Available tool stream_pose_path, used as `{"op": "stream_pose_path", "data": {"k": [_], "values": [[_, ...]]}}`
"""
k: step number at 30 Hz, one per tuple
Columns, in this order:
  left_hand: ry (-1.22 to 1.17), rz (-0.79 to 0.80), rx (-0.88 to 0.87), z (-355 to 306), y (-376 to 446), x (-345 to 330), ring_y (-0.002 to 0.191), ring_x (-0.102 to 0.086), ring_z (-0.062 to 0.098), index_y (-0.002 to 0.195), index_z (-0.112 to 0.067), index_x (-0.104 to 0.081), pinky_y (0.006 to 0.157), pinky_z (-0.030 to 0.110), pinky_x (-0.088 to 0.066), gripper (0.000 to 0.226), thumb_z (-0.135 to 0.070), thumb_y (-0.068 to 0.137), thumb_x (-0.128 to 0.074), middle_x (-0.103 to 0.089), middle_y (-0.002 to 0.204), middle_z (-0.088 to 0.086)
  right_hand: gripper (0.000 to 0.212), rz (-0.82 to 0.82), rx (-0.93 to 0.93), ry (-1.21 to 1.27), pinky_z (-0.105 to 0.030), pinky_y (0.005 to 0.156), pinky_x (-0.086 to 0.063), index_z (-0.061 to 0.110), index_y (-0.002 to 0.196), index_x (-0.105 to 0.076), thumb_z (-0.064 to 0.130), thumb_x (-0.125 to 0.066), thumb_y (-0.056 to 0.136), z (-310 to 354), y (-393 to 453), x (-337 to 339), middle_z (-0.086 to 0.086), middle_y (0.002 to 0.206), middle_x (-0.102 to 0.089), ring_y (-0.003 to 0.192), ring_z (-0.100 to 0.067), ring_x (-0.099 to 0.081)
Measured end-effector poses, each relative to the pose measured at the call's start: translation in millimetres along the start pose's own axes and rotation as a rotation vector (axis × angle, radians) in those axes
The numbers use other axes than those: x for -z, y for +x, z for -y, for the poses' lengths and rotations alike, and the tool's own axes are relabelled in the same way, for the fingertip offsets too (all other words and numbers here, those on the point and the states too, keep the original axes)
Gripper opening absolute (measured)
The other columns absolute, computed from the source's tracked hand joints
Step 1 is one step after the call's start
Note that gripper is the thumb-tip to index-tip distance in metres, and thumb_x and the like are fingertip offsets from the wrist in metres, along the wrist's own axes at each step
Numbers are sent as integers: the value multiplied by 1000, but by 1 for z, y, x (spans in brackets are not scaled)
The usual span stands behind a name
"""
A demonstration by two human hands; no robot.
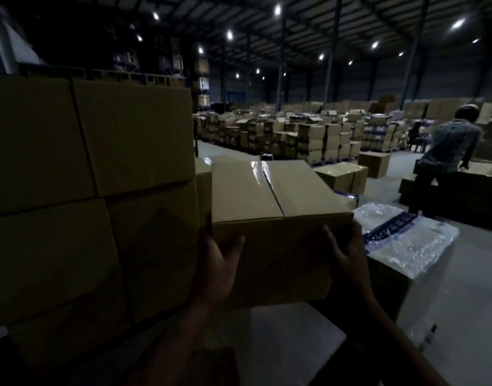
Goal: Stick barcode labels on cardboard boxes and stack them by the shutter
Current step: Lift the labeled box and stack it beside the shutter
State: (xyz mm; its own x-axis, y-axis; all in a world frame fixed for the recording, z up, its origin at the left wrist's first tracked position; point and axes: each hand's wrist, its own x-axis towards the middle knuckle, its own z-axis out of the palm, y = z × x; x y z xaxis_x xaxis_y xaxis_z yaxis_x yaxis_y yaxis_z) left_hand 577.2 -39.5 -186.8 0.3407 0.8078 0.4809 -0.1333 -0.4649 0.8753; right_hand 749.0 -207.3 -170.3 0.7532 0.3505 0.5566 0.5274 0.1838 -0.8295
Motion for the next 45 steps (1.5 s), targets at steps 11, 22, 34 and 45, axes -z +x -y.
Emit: {"op": "stream_pose_path", "data": {"k": [11, 22, 34, 45], "values": [[-98, -40, -250, -74, 140, -71, 118, -56, 1, 133, -38, -39, 106, 33, -46, 71, -54, 74, -75, -56, 125, -16, 56, -28, 182, 197, -15, 77, -52, 26, 140, -37, 39, -60, 91, 14, 174, -20, 13, 128, -54, 110, 10, -54], [377, -93, -408, -112, 281, -63, 130, -38, 6, 157, -30, -16, 101, 27, -44, 110, -29, 72, -86, -32, 155, -7, 62, 64, 263, 255, -50, 86, -55, 35, 133, -39, 64, -58, 82, -5, 336, -101, 9, 127, -54, 115, -14, -55], [1041, -311, -504, -132, 363, -39, 129, -50, 26, 145, -29, -40, 120, 55, -15, 83, -62, 77, -72, -55, 140, 5, 54, 139, 162, 386, -48, 82, -58, 28, 126, -47, 58, -62, 83, -4, 407, -193, 10, 116, -60, 106, -12, -61], [1228, -342, -410, -123, 392, -18, 136, -40, 27, 141, -29, -44, 116, 63, -10, 81, -67, 74, -70, -54, 140, 5, 49, 198, 153, 329, -42, 75, -60, 22, 122, -48, 53, -62, 86, -4, 429, -237, 8, 106, -59, 98, -14, -63]]}}
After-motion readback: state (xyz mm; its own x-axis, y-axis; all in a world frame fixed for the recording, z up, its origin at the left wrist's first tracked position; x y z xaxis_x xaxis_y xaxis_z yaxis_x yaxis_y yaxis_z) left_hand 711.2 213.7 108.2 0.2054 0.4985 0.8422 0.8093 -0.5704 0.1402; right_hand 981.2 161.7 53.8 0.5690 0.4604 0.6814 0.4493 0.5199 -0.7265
